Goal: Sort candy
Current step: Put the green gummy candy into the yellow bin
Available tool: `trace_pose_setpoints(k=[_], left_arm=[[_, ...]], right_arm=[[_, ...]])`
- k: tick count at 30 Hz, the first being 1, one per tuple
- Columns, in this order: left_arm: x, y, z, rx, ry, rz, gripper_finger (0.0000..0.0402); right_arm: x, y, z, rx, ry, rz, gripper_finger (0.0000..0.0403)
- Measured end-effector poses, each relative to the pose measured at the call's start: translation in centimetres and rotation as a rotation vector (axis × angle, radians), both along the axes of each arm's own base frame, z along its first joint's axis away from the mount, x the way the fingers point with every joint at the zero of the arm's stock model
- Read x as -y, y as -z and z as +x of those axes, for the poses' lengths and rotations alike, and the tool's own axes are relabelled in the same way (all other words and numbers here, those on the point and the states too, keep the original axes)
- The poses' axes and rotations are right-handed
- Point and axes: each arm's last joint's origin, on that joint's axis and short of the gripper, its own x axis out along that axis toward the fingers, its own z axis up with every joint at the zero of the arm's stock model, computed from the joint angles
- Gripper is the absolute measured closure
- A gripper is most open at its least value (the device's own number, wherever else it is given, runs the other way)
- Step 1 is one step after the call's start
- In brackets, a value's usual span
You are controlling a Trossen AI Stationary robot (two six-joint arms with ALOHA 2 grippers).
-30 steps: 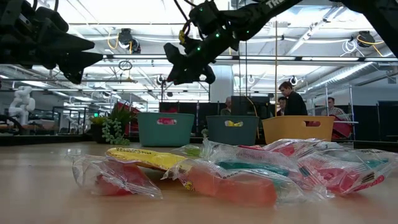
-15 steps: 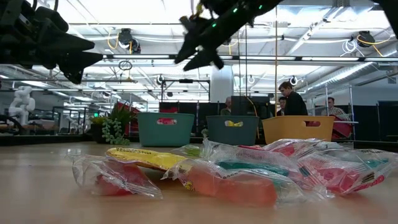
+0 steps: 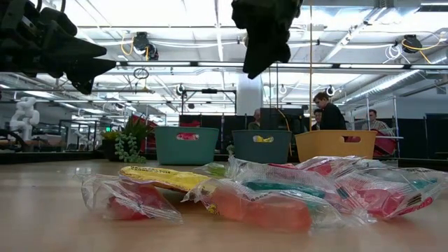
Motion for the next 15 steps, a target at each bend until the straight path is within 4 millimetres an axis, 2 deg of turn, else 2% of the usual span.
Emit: trace_pose_setpoints(k=[4,9,15], left_arm=[[0.0,0.0,0.0,-0.001,0.000,0.000,0.0219],[0.0,0.0,0.0,-0.001,0.000,0.000,0.0219],[0.0,0.0,0.0,-0.003,0.000,0.000,0.0219]], right_arm=[[-2.6,1.6,0.5,0.017,-0.015,0.029,0.0245],[-4.7,3.5,1.1,0.105,-0.054,0.042,0.0194],[-6.6,7.3,1.9,0.085,-0.103,0.039,0.0132]])
